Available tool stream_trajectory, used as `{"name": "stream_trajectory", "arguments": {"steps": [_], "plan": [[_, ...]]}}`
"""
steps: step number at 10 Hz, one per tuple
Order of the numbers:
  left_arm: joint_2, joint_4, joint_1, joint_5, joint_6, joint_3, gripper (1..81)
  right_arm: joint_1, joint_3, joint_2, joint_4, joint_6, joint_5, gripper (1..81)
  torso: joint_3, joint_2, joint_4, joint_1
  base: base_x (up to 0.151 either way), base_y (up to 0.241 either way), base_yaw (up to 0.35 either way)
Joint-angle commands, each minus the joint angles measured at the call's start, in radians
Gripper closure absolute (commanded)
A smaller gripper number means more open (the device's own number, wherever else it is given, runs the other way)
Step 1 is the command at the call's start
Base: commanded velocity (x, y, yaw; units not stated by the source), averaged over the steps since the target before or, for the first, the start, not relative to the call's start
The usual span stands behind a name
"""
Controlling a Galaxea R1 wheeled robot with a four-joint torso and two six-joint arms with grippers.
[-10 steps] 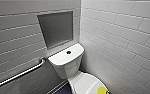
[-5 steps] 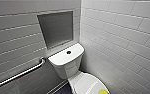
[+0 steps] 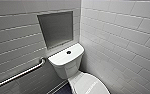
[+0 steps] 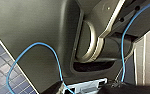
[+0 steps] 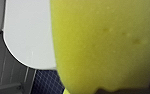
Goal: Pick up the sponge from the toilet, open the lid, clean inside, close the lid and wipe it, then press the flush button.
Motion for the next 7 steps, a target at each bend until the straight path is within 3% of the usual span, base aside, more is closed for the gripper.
{"name": "stream_trajectory", "arguments": {"steps": [1, 4, 5, 7], "plan": [[-0.152, 0.008, -0.055, 0.077, -0.001, 0.181, 1.0, -0.145, 0.086, -0.101, -0.014, -0.005, -0.015, 81.1, 0.000, 0.000, 0.000, 0.000, 0.000, 0.000, 0.000], [-0.293, 0.007, -0.136, 0.083, -0.002, 0.368, 1.0, -0.297, 0.133, -0.147, -0.046, -0.013, -0.008, 81.1, 0.000, 0.000, 0.000, 0.000, 0.000, 0.000, 0.000], [-0.325, 0.007, -0.165, 0.084, -0.004, 0.399, 1.0, -0.340, 0.144, -0.144, -0.124, -0.021, -0.003, 81.1, 0.000, 0.000, 0.000, 0.000, 0.000, 0.000, 0.000], [-0.366, 0.007, -0.231, 0.083, -0.009, 0.440, 1.0, -0.404, 0.147, -0.116, -0.180, -0.022, 0.000, 81.1, 0.000, 0.000, 0.000, 0.000, 0.000, 0.000, 0.000]]}}
